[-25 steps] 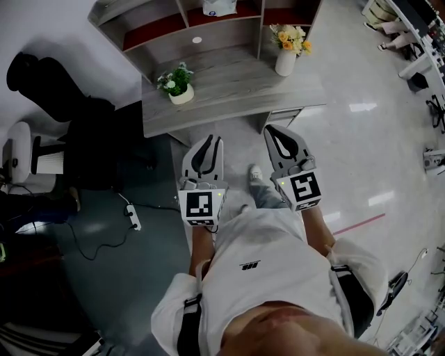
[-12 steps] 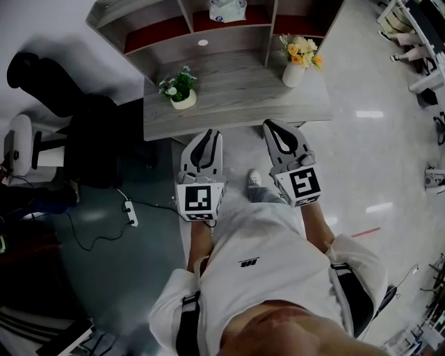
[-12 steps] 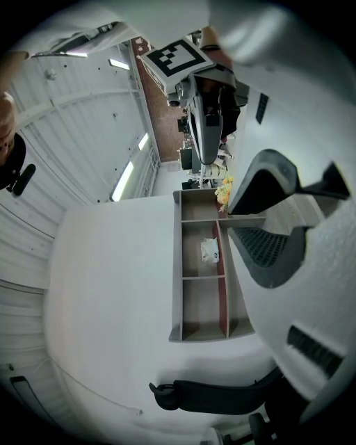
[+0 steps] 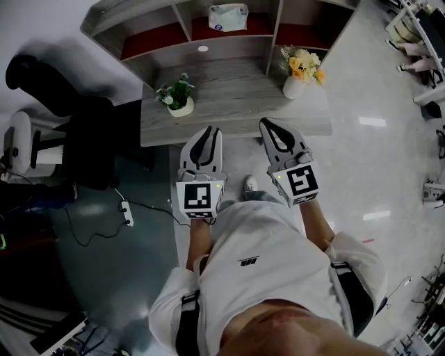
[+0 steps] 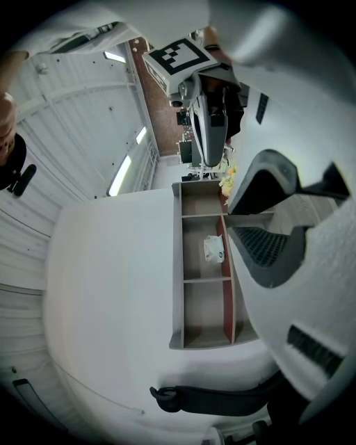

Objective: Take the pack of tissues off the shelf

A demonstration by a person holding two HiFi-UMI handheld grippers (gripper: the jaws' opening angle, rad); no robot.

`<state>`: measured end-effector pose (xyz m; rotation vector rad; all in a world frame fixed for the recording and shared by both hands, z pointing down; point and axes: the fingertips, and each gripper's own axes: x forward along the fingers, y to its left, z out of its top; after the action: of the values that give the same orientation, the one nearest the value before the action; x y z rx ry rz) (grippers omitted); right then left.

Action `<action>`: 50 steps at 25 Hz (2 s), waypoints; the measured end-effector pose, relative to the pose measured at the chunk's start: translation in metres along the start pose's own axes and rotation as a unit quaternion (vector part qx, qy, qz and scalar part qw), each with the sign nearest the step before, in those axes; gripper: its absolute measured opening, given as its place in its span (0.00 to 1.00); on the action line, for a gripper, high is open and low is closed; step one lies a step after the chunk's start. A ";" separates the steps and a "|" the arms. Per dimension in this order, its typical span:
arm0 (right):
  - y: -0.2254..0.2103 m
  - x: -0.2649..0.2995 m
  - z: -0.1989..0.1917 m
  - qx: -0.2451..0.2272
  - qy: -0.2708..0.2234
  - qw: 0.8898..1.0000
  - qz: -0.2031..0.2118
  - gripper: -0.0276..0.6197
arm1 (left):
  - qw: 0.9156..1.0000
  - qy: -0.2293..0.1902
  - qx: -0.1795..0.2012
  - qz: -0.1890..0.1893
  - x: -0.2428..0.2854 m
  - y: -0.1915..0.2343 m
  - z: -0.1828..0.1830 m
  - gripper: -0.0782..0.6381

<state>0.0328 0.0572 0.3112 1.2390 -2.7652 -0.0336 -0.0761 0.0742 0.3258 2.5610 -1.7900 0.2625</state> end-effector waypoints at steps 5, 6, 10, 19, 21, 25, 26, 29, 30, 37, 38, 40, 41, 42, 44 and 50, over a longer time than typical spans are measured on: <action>-0.014 0.010 -0.001 0.002 -0.004 1.000 0.005 0.08 | 1.000 -0.001 0.006 0.000 0.016 -0.002 0.005 0.21; -0.017 0.011 -0.001 0.002 -0.004 1.000 0.005 0.08 | 1.000 -0.001 0.006 0.001 0.018 -0.002 0.005 0.21; -0.025 0.014 -0.001 0.005 -0.006 1.000 0.005 0.08 | 1.000 -0.003 0.010 0.005 0.027 -0.001 0.009 0.21; -0.042 0.029 0.002 0.002 -0.017 1.000 0.000 0.08 | 1.000 -0.007 0.016 -0.004 0.051 0.001 0.011 0.21; -0.046 0.035 0.002 0.005 -0.017 1.000 -0.003 0.08 | 1.000 -0.008 0.017 -0.006 0.058 0.003 0.012 0.21; -0.052 0.048 0.005 0.003 -0.019 1.000 -0.003 0.08 | 1.000 -0.010 0.017 -0.009 0.072 0.011 0.014 0.21; -0.054 0.052 0.005 0.003 -0.019 1.000 -0.004 0.08 | 1.000 -0.011 0.017 -0.010 0.076 0.014 0.014 0.21; -0.061 0.067 0.007 0.000 -0.022 1.000 -0.005 0.08 | 1.000 -0.013 0.015 -0.015 0.090 0.022 0.015 0.21; -0.063 0.072 0.007 0.000 -0.023 1.000 -0.006 0.08 | 1.000 -0.013 0.015 -0.016 0.095 0.026 0.015 0.21; -0.077 0.111 0.003 0.006 -0.015 1.000 -0.009 0.08 | 1.000 -0.008 0.011 -0.021 0.128 0.054 0.011 0.21; -0.078 0.116 0.003 0.005 -0.014 1.000 -0.009 0.08 | 1.000 -0.007 0.009 -0.022 0.132 0.058 0.010 0.21; -0.082 0.127 0.003 0.005 -0.010 1.000 -0.009 0.08 | 1.000 -0.005 0.005 -0.023 0.142 0.065 0.008 0.21; -0.083 0.132 0.002 0.006 -0.008 1.000 -0.010 0.08 | 1.000 -0.004 0.003 -0.024 0.146 0.069 0.007 0.21; -0.085 0.138 0.001 0.007 -0.006 1.000 -0.010 0.08 | 1.000 -0.003 0.002 -0.025 0.151 0.073 0.006 0.21; -0.089 0.146 0.000 0.010 -0.003 1.000 -0.013 0.08 | 1.000 0.000 0.002 -0.027 0.160 0.080 0.005 0.21; -0.102 0.168 -0.006 0.013 0.007 1.000 -0.024 0.08 | 0.999 0.004 0.007 -0.036 0.187 0.095 0.005 0.21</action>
<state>-0.0013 -0.1359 0.3258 1.3068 -2.7315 0.0079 -0.1013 -0.1337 0.3390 2.6229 -1.6940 0.2848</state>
